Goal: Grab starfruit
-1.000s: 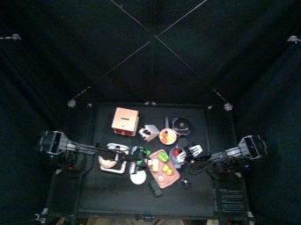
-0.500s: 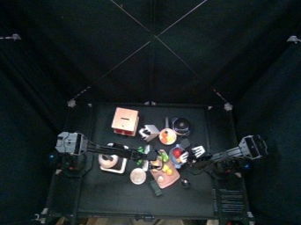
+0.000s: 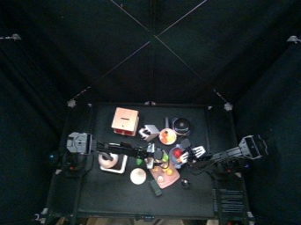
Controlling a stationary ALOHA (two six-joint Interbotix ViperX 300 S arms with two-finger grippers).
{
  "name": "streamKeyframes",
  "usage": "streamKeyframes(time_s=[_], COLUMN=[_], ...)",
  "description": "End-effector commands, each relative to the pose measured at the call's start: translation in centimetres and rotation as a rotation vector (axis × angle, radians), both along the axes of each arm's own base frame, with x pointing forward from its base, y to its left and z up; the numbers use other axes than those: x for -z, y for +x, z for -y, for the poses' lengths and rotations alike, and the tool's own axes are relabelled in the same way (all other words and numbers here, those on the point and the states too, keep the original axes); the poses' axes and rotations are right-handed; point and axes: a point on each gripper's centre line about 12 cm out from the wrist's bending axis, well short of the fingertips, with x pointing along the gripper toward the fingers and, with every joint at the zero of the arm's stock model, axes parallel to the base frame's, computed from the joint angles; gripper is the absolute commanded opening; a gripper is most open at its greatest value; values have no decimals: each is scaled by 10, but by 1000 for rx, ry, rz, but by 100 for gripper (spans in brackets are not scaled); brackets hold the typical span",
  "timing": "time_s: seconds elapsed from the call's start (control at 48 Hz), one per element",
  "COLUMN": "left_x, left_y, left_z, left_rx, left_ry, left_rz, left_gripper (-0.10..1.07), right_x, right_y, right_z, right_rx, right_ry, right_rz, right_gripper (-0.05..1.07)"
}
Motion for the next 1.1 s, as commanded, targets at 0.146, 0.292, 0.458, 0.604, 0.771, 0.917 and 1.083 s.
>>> streamKeyframes(time_s=[0.146,0.292,0.458,0.604,0.771,0.917,1.083], left_x=[-11,-5,3,4,2,2,0], left_y=[12,12,11,10,11,12,12], left_z=[-5,-6,-7,-9,-9,-7,-8], left_rx=[-13,-18,-30,-39,-40,-32,-30], left_ry=[16,21,28,33,33,39,42], left_rz=[16,-4,-42,-61,-57,-54,-51], left_gripper=[101,101,100,99,96,89,80], right_x=[-6,-6,-6,-6,-6,-5,-5], right_y=[1,1,1,1,1,0,0], right_z=[0,0,0,0,0,0,0], right_rx=[-2,-2,-2,-2,-2,-2,-2], right_ry=[3,3,3,3,3,3,3], right_rz=[26,26,26,26,25,23,23], right_gripper=[104,104,104,104,104,104,104])
